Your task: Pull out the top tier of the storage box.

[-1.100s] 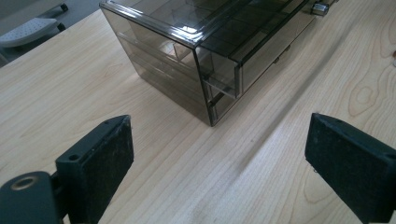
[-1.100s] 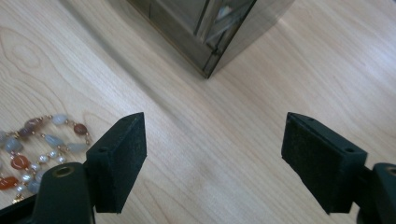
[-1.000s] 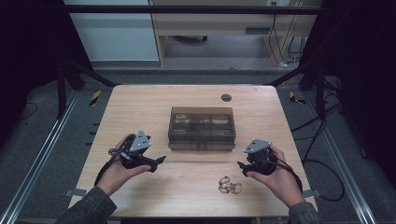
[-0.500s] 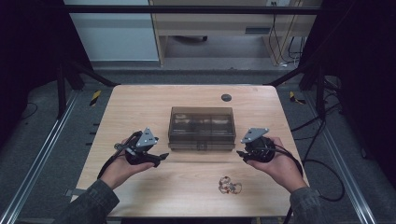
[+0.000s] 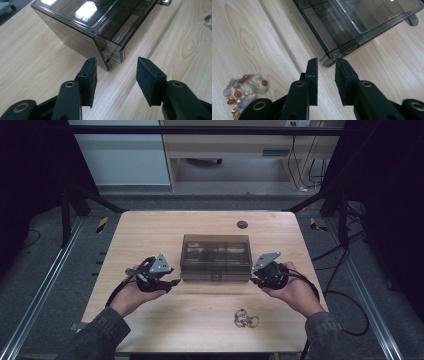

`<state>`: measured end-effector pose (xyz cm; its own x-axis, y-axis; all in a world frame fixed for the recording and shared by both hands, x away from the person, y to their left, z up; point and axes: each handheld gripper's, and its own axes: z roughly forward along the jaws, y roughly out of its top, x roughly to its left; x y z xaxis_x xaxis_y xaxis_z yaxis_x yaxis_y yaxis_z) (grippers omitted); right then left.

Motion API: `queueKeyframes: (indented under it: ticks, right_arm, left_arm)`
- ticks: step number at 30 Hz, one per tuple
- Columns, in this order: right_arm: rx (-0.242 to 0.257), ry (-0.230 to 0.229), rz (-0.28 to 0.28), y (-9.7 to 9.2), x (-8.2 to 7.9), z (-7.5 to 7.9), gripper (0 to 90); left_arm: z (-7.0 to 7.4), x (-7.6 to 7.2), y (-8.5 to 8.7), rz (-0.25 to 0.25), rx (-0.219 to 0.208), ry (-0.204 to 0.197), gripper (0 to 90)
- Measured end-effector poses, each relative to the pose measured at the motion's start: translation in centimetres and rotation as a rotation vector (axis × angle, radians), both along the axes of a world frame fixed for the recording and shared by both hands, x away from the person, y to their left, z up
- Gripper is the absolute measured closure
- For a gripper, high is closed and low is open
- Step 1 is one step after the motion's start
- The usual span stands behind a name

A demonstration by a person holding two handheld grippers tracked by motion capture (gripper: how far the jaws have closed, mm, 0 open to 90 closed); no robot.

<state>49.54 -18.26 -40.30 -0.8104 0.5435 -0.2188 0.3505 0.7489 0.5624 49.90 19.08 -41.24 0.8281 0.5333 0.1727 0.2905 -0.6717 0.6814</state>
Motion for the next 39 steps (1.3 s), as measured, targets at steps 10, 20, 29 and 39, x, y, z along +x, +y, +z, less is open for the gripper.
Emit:
queueKeyframes:
  ticks: [10, 20, 29, 39]
  right_arm:
    - [-0.02, 0.0, 0.012, 0.6, 0.3, -0.1, 77.0]
    - [-0.029, 0.002, 0.012, 0.5, 0.4, 0.2, 81.9]
    - [-0.031, -0.008, 0.015, 0.5, 0.4, 0.2, 85.1]
    - [-0.021, 0.003, 0.012, 0.4, 0.5, 0.2, 85.2]
  left_arm:
    - [-0.3, 0.4, -0.2, -0.036, -0.039, 0.032, 61.7]
    - [0.2, 0.8, -0.6, -0.063, -0.022, 0.045, 67.5]
    - [0.0, 1.2, -0.7, -0.073, -0.003, 0.068, 70.9]
    - [-0.2, 1.6, -1.1, -0.061, -0.015, 0.083, 77.0]
